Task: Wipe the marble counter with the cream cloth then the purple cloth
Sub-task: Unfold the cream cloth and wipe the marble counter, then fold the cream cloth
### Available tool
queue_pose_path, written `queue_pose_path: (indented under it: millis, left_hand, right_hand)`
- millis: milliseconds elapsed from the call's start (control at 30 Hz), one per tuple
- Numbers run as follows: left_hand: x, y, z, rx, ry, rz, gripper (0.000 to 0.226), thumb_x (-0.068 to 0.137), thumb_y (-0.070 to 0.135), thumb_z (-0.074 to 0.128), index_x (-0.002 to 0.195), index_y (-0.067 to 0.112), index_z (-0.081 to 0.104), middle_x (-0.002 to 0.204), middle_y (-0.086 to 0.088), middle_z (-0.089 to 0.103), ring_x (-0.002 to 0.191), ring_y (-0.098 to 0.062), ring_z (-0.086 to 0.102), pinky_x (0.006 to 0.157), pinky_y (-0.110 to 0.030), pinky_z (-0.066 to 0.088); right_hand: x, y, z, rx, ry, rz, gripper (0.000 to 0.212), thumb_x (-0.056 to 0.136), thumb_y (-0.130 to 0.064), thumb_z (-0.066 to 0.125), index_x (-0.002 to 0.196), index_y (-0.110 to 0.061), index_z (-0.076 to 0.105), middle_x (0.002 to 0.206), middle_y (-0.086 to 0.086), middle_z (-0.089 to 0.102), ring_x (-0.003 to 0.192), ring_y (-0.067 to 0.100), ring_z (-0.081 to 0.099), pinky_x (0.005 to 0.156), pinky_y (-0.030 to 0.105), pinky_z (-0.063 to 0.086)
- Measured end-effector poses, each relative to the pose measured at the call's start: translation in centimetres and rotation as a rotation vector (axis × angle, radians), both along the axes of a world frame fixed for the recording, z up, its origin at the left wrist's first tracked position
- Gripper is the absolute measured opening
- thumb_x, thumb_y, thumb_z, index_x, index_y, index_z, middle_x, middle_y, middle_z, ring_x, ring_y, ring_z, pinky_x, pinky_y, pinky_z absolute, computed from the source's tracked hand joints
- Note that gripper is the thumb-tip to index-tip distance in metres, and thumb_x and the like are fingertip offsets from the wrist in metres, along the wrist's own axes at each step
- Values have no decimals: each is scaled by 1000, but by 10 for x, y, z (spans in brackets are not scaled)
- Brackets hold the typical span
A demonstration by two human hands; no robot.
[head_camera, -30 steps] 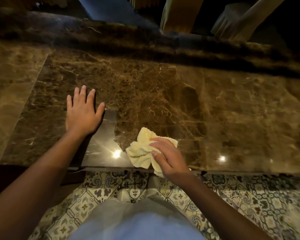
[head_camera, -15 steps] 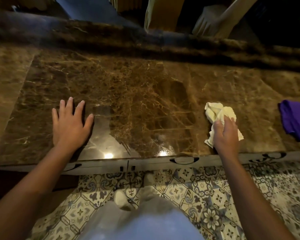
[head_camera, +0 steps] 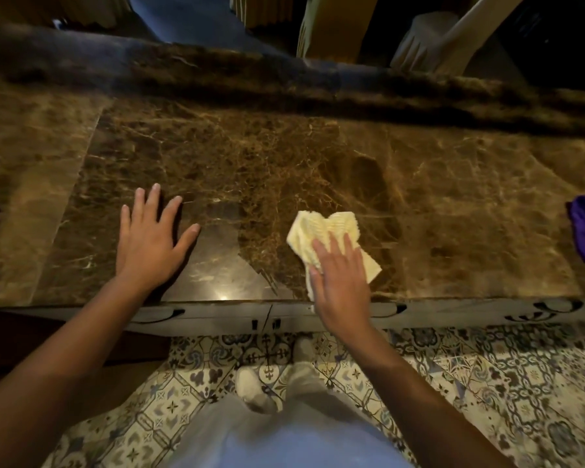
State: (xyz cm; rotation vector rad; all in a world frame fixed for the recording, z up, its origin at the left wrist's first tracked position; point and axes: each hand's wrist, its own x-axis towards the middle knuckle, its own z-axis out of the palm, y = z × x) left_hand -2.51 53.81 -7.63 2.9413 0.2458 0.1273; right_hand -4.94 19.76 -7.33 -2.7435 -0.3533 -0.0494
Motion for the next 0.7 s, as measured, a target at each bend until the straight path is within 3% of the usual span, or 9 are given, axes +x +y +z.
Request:
queue_pose_path:
  millis: [200, 367, 467, 567, 633, 700]
  left_hand:
    - [-17, 19, -2, -1, 23, 72, 81, 98, 69, 26, 157, 14, 34, 169, -19, 23, 157, -37, 13, 124, -57, 11]
    - [-19, 14, 6, -51, 9, 84, 68, 103, 55, 43, 155, 12, 38, 167, -19, 28, 157, -35, 16, 125, -54, 8]
    - [-27, 6, 16, -234, -45, 22, 49, 103, 31, 56, 147, 10, 52, 164, -14, 37, 156, -32, 20, 126, -54, 11]
    - [-40, -9, 25, -462, -58, -95, 36, 103, 17, 58, 138, 13, 63, 158, -6, 47, 156, -24, 23, 123, -44, 18]
    - [-49, -22, 37, -674, -75, -141, 30, 105, 17, 54, 131, 25, 67, 148, 6, 56, 150, -13, 35, 119, -32, 26]
    - [-59, -37, 56, -928, -36, -149, 29, 107, 33, 48, 122, 44, 70, 133, 21, 68, 133, 0, 56, 107, -15, 41]
  right_hand:
    - [-22, 68, 8, 74, -42, 245, 49, 105, -26, 51, 153, -20, 47, 165, 12, 39, 157, 35, 22, 128, 52, 15]
    - [-29, 82, 20, 262, 59, 362, 46, 95, 0, 63, 138, -16, 65, 155, 9, 54, 153, 31, 35, 128, 45, 18]
    - [-27, 77, 34, 456, 239, 338, 36, 99, -3, 62, 131, -15, 70, 141, 5, 66, 143, 18, 48, 120, 33, 32]
    - [-19, 68, 59, 657, 522, 213, 31, 104, -16, 58, 133, -20, 68, 116, -14, 71, 102, -9, 62, 86, 16, 48]
    - [-13, 65, 74, 818, 623, 108, 27, 105, -19, 57, 130, -20, 68, 107, -12, 74, 93, -4, 67, 78, 16, 52]
    - [-9, 63, 86, 965, 657, 34, 23, 105, -26, 58, 125, -24, 70, 111, -3, 79, 98, 10, 74, 81, 24, 59]
